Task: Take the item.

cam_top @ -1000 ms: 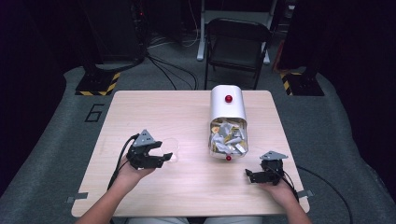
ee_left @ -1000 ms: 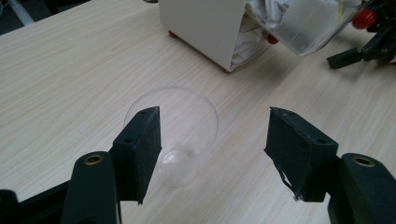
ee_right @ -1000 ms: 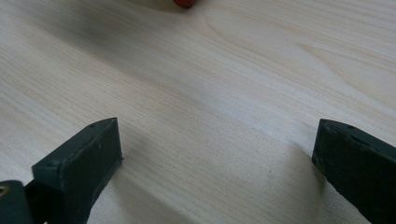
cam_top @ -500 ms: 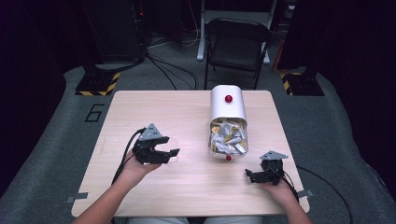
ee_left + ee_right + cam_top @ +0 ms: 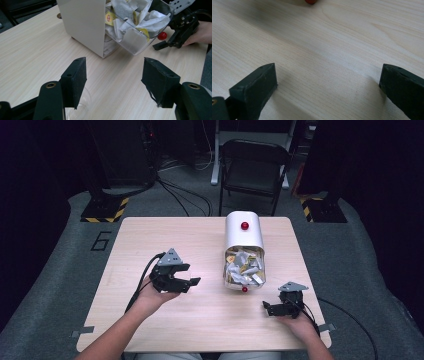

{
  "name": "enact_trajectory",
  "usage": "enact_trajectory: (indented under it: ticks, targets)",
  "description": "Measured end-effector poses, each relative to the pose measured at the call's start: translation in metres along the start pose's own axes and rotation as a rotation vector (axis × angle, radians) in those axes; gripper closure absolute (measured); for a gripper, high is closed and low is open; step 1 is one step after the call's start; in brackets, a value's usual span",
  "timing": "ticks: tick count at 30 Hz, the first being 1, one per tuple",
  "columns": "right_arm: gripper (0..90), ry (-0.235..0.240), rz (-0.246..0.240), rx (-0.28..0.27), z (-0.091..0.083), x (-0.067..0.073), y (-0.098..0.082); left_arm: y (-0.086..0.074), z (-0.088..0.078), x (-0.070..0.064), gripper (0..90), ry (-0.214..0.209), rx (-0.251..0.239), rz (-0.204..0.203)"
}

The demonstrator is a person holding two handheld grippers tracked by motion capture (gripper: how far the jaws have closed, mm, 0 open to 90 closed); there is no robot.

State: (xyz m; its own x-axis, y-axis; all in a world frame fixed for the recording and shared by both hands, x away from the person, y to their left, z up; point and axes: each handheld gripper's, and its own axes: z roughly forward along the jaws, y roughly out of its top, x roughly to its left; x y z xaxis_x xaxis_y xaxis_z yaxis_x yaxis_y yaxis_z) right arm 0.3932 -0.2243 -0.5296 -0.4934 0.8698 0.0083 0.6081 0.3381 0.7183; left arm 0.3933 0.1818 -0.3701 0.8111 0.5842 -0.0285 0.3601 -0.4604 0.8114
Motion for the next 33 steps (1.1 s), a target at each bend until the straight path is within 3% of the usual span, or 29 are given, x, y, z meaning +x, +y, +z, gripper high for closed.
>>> enact_trajectory:
  ticks: [17, 27, 33]
  targets:
    - [0.8, 0.0, 0.0, 0.0, 0.0, 0.0, 0.0, 0.021, 0.01, -0.012, 36.2, -0.045, -0.013, 0.024]
    - [0.8, 0.0, 0.0, 0.0, 0.0, 0.0, 0.0, 0.037, 0.018, -0.023, 36.5, -0.069, -0.019, 0.065]
    - [0.8, 0.0, 0.0, 0.0, 0.0, 0.0, 0.0, 0.048, 0.031, -0.034, 42.4, -0.118, -0.029, 0.085]
